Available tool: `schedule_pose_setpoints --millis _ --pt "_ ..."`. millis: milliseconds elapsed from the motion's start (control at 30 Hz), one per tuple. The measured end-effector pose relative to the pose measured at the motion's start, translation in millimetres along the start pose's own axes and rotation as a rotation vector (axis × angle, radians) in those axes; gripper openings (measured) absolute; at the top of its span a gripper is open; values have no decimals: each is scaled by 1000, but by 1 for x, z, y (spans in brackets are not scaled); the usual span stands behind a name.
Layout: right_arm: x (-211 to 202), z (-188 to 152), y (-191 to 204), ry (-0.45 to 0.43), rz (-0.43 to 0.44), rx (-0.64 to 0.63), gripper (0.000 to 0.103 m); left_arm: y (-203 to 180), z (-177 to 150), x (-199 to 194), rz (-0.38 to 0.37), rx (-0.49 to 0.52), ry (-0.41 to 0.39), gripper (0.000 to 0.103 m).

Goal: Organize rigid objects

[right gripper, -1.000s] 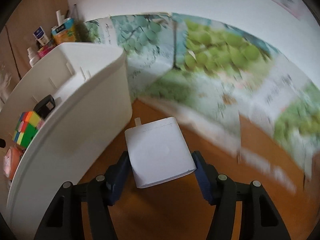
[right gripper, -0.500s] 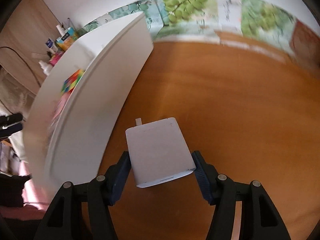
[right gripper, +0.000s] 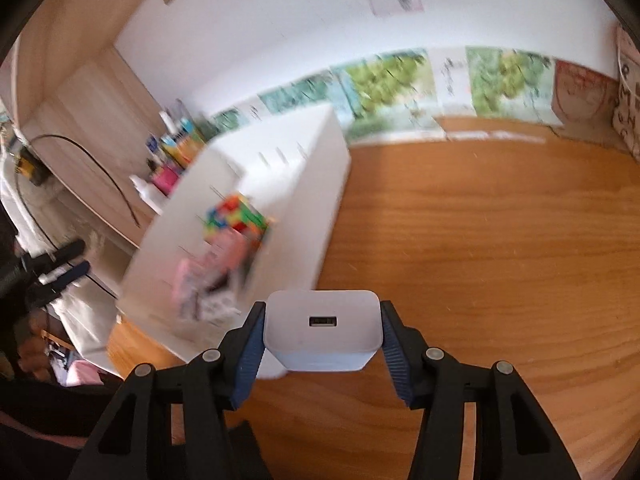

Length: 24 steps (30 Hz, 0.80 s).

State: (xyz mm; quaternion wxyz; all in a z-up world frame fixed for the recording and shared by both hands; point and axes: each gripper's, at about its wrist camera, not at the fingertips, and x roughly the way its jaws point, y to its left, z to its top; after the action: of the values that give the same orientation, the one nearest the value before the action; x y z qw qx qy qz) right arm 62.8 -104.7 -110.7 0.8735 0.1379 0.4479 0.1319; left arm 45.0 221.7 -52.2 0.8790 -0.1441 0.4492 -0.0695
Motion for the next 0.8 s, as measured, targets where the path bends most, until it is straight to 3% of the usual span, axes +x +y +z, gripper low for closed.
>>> schedule_pose_setpoints --millis 200,400,533,600,733,800 --pt "-9 19 39 -77 -8 -94 56 15 -7 -18 19 -8 -45 78" --pt "0 30 67 -78 -40 -197 54 21 -13 -23 21 -23 -50 78" --pt "-7 32 91 -144 101 -255 55 19 -17 -19 14 -15 -21 78" --pt "-1 29 106 -132 104 -307 66 17 -17 -20 10 -7 -24 78" --pt "11 19 122 -86 119 -344 69 6 -17 -20 4 15 -43 78" --pt "11 11 124 -74 118 -352 77 -4 -17 -19 -2 25 -45 78"
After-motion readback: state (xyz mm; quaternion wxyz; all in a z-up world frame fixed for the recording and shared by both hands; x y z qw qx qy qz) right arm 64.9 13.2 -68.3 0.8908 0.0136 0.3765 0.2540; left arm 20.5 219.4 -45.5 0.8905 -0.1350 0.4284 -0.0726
